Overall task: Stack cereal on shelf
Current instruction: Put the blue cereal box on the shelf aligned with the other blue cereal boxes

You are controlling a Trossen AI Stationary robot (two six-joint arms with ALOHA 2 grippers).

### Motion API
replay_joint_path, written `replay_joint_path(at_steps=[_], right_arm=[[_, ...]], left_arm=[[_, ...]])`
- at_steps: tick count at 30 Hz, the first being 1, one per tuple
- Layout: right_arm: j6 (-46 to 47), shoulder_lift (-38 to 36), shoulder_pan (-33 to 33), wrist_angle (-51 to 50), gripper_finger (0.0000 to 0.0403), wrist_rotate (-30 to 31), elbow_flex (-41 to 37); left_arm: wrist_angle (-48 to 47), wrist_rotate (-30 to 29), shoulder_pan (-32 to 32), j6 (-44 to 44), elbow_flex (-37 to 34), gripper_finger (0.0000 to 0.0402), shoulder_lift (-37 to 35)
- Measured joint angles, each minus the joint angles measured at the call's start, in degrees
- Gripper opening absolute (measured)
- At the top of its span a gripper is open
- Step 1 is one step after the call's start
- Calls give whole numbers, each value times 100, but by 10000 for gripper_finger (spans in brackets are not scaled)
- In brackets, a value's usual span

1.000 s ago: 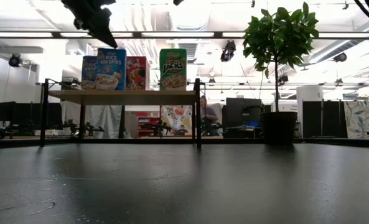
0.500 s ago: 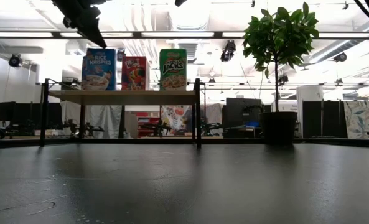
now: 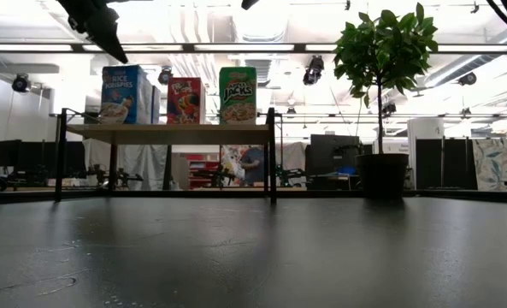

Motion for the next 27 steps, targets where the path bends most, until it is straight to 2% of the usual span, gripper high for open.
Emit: replay_joint_path(at_steps=[5, 8, 12, 16, 18, 22, 27], right_arm=[[9, 0, 0, -9, 9, -1, 0], [6, 0, 0, -19, 9, -1, 0], [7, 0, 0, -60, 9, -3, 0], [42, 0, 0, -127, 9, -5, 0], [103, 0, 12, -132, 9, -5, -12], [194, 0, 83, -203, 9, -10, -37], [336, 0, 180, -305, 9, -8, -62]], left_arm=[[-143, -49, 0, -7, 297, 0, -17], [-110, 168, -9, -88, 498, 0, 5], [153, 743, -9, -252, 583, 0, 12], [816, 1543, -24, -275, 302, 0, -24], [1074, 1682, -26, -278, 162, 0, -4], [1424, 1532, -24, -313, -134, 0, 59], [1291, 714, -24, -324, -192, 0, 142]])
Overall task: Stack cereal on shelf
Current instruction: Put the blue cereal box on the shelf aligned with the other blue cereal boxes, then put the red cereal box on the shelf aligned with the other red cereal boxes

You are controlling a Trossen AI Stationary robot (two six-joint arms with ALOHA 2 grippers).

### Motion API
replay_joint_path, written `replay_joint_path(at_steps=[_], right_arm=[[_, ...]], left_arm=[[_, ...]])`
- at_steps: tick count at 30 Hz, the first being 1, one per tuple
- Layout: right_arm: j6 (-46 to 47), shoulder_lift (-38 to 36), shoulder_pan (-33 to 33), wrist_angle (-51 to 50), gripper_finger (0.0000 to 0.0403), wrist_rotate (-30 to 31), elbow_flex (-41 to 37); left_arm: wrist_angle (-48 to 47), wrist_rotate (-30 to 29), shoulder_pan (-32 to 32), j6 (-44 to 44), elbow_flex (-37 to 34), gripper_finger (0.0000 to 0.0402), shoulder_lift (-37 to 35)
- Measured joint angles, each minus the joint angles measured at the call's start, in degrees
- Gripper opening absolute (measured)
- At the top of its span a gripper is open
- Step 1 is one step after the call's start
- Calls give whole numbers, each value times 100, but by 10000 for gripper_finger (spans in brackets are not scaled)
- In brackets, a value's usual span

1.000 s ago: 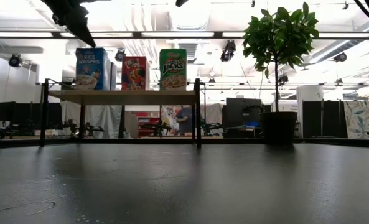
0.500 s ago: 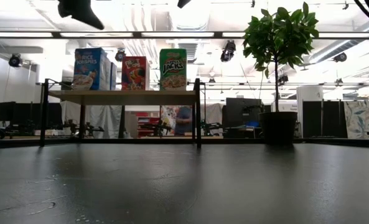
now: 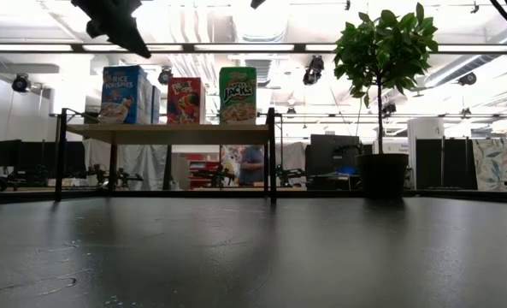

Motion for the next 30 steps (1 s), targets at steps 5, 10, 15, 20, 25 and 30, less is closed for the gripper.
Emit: replay_joint_path(at_steps=[5, 10, 15, 20, 25, 30], right_arm=[[72, 0, 47, 6, 9, 2, -12], [91, 0, 47, 8, 9, 2, -15], [117, 0, 47, 8, 9, 2, -15], [126, 0, 58, 8, 9, 4, -15], [136, 0, 97, 8, 9, 4, -15], [376, 0, 178, -10, 9, -19, -15]], left_arm=[[-192, -292, 2, 2, 0, 0, -9], [-534, -542, 2, -135, -4, 0, -11], [-562, -544, 2, -181, -4, 0, -17], [-537, -544, 2, -191, -4, 0, -17], [-489, -542, 2, -240, -4, 0, -35], [-300, -293, -133, -311, 80, 0, -198]])
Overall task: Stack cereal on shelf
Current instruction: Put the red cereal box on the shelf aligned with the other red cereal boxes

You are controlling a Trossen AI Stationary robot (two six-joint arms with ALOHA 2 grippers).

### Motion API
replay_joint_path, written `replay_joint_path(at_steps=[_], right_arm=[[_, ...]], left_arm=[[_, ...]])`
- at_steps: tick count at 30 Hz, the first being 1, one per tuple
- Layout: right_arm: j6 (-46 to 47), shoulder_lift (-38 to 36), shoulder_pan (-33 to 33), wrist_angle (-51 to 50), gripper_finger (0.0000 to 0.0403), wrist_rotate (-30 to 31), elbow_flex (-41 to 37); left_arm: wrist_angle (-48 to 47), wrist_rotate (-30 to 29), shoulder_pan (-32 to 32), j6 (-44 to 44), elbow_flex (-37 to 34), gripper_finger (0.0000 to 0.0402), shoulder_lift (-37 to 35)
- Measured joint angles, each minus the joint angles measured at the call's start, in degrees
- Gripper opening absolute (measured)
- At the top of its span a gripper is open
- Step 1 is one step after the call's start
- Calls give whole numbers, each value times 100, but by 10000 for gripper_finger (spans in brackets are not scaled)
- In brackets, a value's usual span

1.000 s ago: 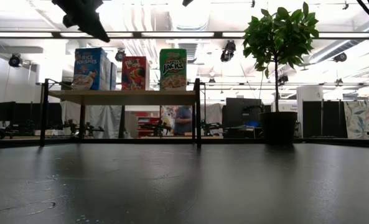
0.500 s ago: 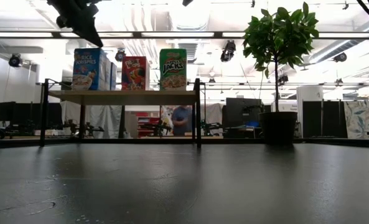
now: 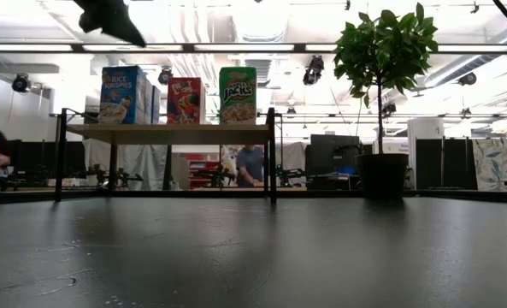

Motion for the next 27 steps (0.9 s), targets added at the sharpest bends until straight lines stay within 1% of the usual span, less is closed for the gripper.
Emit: replay_joint_path(at_steps=[3, 6, 9, 12, 17, 20, 23, 27], right_arm=[[400, 0, 107, -204, 9, -34, 0], [895, 0, 311, -444, 9, -49, 0], [1395, 0, 599, -569, 9, -23, -13], [1821, 0, 940, -509, 9, 0, -49], [2783, 0, 1407, -467, 9, 13, -363], [3660, 0, 1630, -741, 9, -82, -579], [4735, 0, 1832, -1169, 9, -343, -793], [5812, -96, 2168, -1193, 9, -585, -1149]], left_arm=[[214, 317, -268, -108, 10, 0, -187], [480, 537, -717, -250, -38, 0, -349], [907, 559, -1345, -289, -195, 0, -455], [1602, 559, -1964, -218, -476, 0, -521], [2636, 558, -2712, -10, -870, 0, -498], [2915, 554, -2939, 42, -961, 0, -451], [2987, 553, -3029, 54, -972, 0, -400], [2984, 548, -3028, 128, -935, 0, -337]])
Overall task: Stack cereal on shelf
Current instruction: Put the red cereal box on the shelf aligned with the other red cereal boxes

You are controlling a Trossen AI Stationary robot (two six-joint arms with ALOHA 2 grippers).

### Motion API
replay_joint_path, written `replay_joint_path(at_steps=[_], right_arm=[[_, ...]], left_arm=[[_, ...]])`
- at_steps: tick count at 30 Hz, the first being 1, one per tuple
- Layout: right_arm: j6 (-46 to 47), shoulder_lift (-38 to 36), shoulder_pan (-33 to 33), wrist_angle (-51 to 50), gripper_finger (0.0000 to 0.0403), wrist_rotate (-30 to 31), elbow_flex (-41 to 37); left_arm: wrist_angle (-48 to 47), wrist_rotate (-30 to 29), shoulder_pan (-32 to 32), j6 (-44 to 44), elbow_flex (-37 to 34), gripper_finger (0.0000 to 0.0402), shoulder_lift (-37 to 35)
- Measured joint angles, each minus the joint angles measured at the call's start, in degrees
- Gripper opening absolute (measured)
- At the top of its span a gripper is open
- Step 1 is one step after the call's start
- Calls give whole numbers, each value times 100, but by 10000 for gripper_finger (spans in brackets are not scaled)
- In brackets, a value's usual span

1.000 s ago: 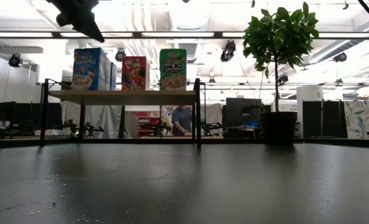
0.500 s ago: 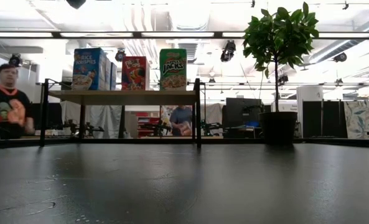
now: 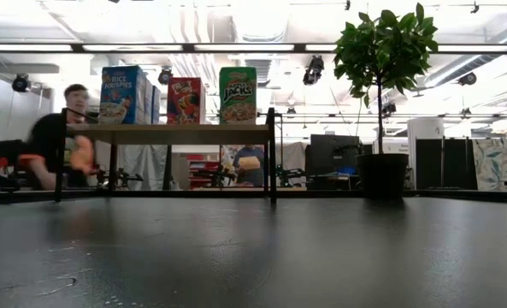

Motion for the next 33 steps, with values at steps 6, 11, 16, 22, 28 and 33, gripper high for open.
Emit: replay_joint_path(at_steps=[6, 11, 16, 22, 28, 33], right_arm=[[1383, -468, 448, -16, 9, 3, -820], [2710, -1127, 712, -16, 9, -21, -1827], [4205, -1764, 1033, 56, 18, -128, -2656], [5342, -2171, 1372, 417, 91, -236, -3235], [5598, -2142, 1522, 926, 198, -344, -3528], [5532, -1956, 1511, 1017, 267, -356, -3604]], left_arm=[[-11, -4, 0, 118, 13, 0, 13], [-32, -4, 0, 162, 13, 0, 15], [-36, -6, 0, 213, 13, 0, 17], [-36, -10, 0, 247, 13, 0, 19], [-36, -41, 0, 273, 13, 0, 17], [-36, -43, 0, 273, 13, 0, 8]])
